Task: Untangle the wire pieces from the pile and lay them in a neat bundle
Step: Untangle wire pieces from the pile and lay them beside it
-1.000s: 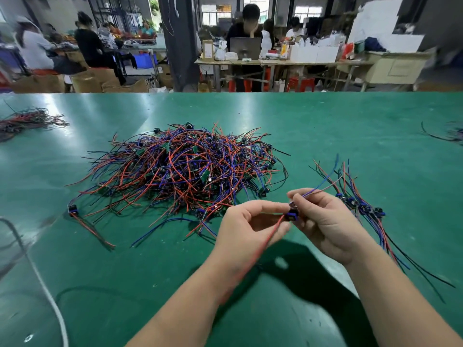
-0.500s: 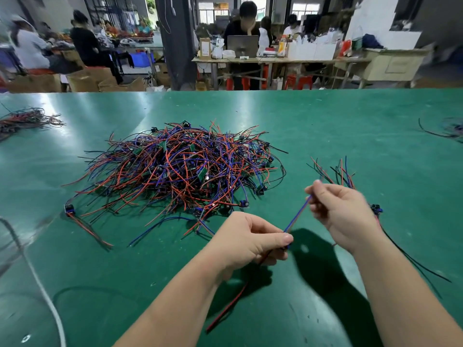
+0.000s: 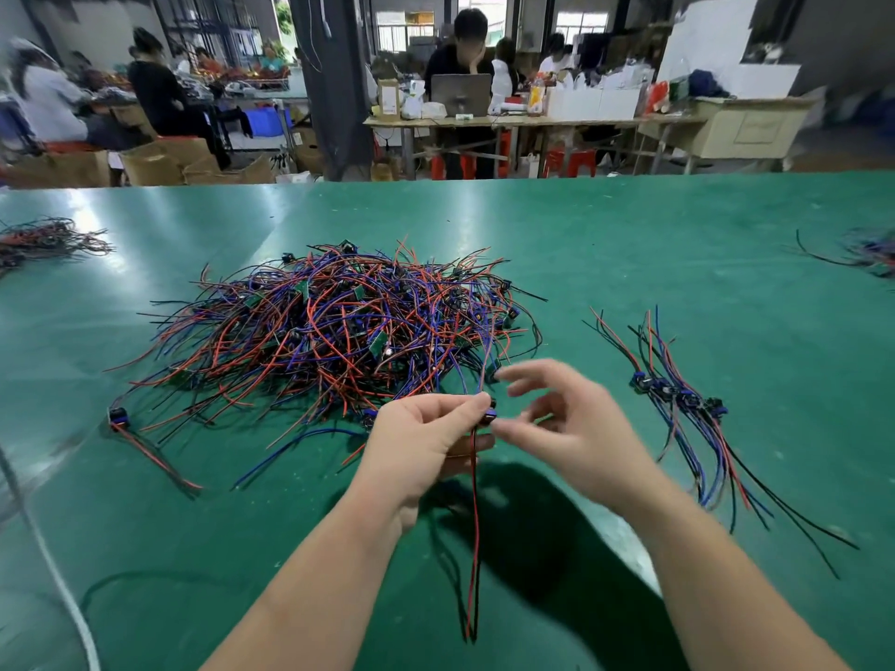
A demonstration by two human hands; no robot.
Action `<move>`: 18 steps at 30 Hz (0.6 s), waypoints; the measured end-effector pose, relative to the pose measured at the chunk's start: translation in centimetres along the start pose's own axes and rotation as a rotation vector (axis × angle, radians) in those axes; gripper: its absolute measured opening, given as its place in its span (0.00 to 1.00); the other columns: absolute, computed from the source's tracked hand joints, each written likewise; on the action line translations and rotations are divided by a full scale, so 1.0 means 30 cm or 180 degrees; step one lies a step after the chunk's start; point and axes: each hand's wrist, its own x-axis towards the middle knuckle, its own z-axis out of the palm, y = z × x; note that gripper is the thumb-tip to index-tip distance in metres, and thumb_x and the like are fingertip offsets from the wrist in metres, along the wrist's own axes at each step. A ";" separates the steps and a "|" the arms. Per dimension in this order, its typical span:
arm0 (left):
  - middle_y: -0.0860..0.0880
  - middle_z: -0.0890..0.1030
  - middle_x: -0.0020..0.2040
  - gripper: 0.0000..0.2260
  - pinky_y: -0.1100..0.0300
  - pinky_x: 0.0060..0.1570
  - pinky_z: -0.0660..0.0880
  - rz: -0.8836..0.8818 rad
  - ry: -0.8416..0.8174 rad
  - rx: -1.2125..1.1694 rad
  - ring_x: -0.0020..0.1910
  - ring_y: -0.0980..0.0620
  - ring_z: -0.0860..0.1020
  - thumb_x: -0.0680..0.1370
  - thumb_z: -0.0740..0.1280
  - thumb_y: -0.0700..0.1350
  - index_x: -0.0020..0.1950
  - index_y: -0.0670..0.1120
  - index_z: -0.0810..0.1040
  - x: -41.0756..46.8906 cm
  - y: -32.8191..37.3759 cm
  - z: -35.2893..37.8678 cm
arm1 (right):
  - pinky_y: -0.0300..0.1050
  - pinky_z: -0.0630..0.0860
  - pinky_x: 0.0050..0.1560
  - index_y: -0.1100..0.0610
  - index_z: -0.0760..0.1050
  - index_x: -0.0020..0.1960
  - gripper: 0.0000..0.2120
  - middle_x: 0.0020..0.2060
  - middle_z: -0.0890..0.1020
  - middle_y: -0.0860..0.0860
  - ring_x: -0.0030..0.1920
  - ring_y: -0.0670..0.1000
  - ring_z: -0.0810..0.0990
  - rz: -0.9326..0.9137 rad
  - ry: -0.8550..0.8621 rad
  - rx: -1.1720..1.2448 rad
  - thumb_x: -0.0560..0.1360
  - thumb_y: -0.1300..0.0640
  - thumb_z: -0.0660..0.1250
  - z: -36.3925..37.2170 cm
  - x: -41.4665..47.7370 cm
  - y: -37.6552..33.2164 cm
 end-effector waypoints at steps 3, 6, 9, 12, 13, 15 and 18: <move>0.46 0.85 0.38 0.05 0.63 0.34 0.78 0.0136 -0.0191 0.0238 0.37 0.52 0.83 0.74 0.70 0.44 0.44 0.44 0.83 -0.003 -0.009 0.003 | 0.41 0.77 0.47 0.55 0.81 0.49 0.11 0.42 0.83 0.47 0.41 0.44 0.80 -0.0329 0.0253 -0.0508 0.67 0.63 0.76 0.045 0.000 -0.003; 0.50 0.86 0.43 0.07 0.61 0.43 0.78 0.0619 0.0039 0.0845 0.42 0.55 0.83 0.77 0.68 0.45 0.51 0.44 0.83 0.001 -0.010 0.001 | 0.40 0.77 0.46 0.52 0.81 0.50 0.13 0.43 0.83 0.47 0.40 0.47 0.81 -0.0256 0.0690 -0.0370 0.69 0.65 0.74 0.000 0.013 -0.005; 0.56 0.82 0.53 0.11 0.57 0.54 0.69 0.1865 0.1121 0.2955 0.53 0.53 0.77 0.78 0.67 0.46 0.60 0.50 0.81 0.016 -0.013 -0.037 | 0.31 0.74 0.45 0.48 0.80 0.51 0.16 0.42 0.84 0.46 0.39 0.44 0.81 0.0025 0.1409 -0.0282 0.71 0.67 0.70 -0.130 0.022 0.015; 0.59 0.73 0.67 0.19 0.55 0.61 0.56 0.2065 0.1404 0.4062 0.65 0.53 0.68 0.78 0.64 0.46 0.68 0.55 0.72 0.027 -0.023 -0.074 | 0.32 0.73 0.45 0.53 0.81 0.56 0.15 0.44 0.84 0.52 0.39 0.46 0.80 0.0561 0.2089 -0.1120 0.71 0.64 0.68 -0.283 0.010 0.053; 0.60 0.69 0.70 0.21 0.54 0.64 0.53 0.1850 0.1304 0.4349 0.69 0.54 0.64 0.78 0.62 0.48 0.71 0.56 0.67 0.036 -0.035 -0.081 | 0.38 0.74 0.48 0.55 0.81 0.57 0.15 0.46 0.84 0.55 0.42 0.52 0.81 0.0844 0.2234 -0.1424 0.71 0.64 0.67 -0.326 -0.001 0.072; 0.60 0.62 0.73 0.23 0.49 0.69 0.48 0.1394 0.1105 0.4876 0.72 0.55 0.58 0.79 0.59 0.52 0.74 0.57 0.60 0.059 -0.066 -0.093 | 0.48 0.73 0.55 0.58 0.80 0.58 0.17 0.50 0.84 0.60 0.52 0.59 0.80 0.1438 0.2305 -0.1805 0.71 0.65 0.66 -0.385 -0.026 0.117; 0.59 0.67 0.68 0.20 0.48 0.69 0.48 0.1250 0.1208 0.5038 0.68 0.54 0.62 0.79 0.61 0.54 0.71 0.59 0.64 0.073 -0.075 -0.101 | 0.57 0.70 0.62 0.54 0.78 0.62 0.20 0.57 0.82 0.57 0.59 0.62 0.75 0.2183 0.2088 -0.1962 0.71 0.65 0.64 -0.405 -0.043 0.172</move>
